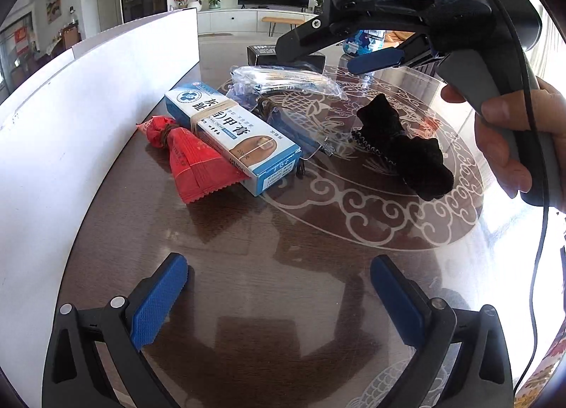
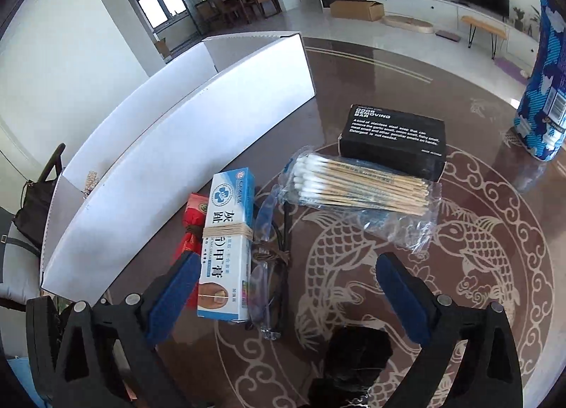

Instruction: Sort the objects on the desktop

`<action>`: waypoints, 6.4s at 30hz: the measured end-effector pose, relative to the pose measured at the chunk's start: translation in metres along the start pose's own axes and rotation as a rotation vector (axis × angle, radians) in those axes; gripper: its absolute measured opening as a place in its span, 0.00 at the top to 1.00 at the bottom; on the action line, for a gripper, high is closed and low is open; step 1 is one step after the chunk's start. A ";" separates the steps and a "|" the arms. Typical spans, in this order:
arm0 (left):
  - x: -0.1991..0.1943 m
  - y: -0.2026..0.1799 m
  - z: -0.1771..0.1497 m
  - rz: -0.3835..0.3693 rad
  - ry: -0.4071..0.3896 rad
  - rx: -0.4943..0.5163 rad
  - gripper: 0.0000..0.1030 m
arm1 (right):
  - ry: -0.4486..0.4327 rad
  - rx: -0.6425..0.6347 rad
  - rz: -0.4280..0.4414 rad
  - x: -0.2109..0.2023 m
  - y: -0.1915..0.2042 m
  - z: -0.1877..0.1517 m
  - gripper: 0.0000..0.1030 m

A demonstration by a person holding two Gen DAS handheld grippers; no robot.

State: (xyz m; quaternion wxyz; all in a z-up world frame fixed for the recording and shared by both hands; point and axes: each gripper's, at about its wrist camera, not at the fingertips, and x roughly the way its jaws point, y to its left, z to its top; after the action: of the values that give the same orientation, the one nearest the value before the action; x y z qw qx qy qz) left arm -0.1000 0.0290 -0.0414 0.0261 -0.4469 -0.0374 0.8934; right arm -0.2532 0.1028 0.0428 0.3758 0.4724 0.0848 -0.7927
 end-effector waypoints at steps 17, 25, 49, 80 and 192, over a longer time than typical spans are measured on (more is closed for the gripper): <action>0.003 -0.008 0.001 0.004 0.000 0.000 0.00 | 0.018 0.083 -0.098 0.003 -0.039 -0.040 0.03; 0.004 -0.008 0.001 0.005 0.000 0.000 0.00 | 0.033 0.084 -0.094 0.004 -0.036 -0.060 0.03; 0.005 -0.008 0.002 0.004 0.000 -0.001 0.00 | -0.007 -0.077 -0.229 0.003 -0.037 -0.087 0.00; 0.012 -0.014 0.003 0.039 0.015 0.029 0.00 | -0.035 -0.038 -0.254 -0.001 -0.045 -0.091 0.00; 0.008 -0.012 0.000 0.042 0.013 0.027 0.00 | -0.045 -0.148 -0.181 0.017 0.022 -0.008 0.19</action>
State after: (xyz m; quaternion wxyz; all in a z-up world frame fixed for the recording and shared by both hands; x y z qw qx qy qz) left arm -0.1045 0.0418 -0.0464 0.0133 -0.4532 -0.0158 0.8911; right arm -0.2380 0.0822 0.0294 0.3385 0.4159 0.1769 -0.8253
